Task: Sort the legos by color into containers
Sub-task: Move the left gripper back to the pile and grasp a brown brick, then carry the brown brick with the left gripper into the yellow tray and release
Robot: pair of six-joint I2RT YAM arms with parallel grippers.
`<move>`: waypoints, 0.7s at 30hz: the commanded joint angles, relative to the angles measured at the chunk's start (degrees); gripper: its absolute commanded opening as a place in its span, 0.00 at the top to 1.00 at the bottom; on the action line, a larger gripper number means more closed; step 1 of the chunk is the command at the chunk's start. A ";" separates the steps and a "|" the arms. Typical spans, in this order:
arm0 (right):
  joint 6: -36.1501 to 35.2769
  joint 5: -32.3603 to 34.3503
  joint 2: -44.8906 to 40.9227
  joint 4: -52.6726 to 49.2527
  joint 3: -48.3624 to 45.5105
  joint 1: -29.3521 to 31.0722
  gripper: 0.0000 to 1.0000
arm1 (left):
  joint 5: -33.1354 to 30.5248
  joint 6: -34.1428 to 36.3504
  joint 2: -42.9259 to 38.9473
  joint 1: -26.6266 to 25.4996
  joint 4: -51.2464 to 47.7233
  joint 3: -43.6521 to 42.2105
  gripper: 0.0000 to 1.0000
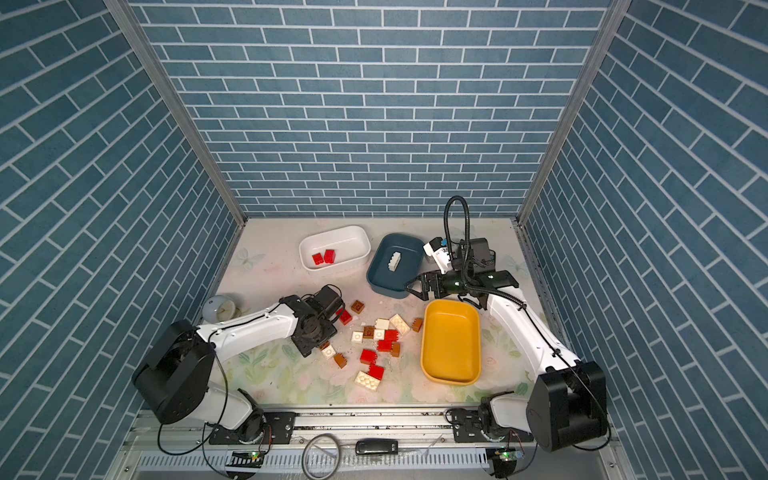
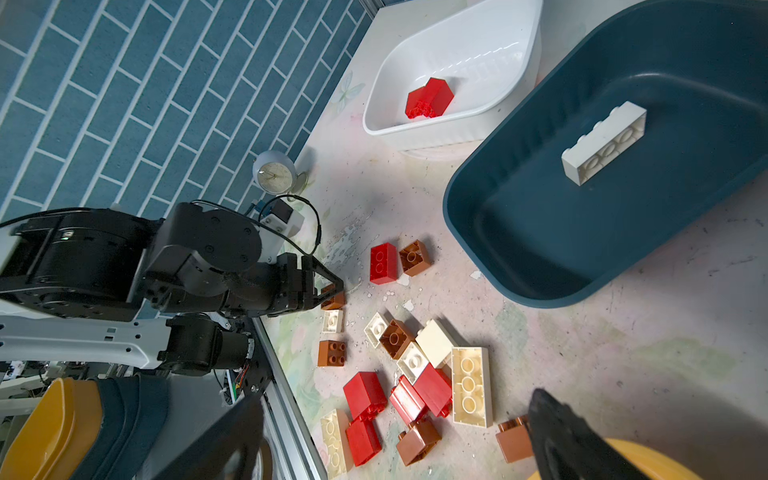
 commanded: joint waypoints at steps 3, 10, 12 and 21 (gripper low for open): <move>-1.52 0.04 -0.54 -3.27 0.94 0.28 0.01 | -0.08 -0.42 1.97 -0.54 2.25 -0.33 0.52; -1.95 0.92 -0.97 -4.00 1.18 0.23 0.01 | 0.21 3.81 1.14 -0.34 2.10 0.96 0.73; -2.46 1.65 -1.02 -4.36 1.51 0.19 0.01 | -0.03 8.55 0.93 -0.28 -0.61 4.73 0.73; -5.14 0.26 -0.57 -9.30 2.84 -2.78 0.01 | 2.32 34.48 5.36 -0.96 -6.43 25.76 0.74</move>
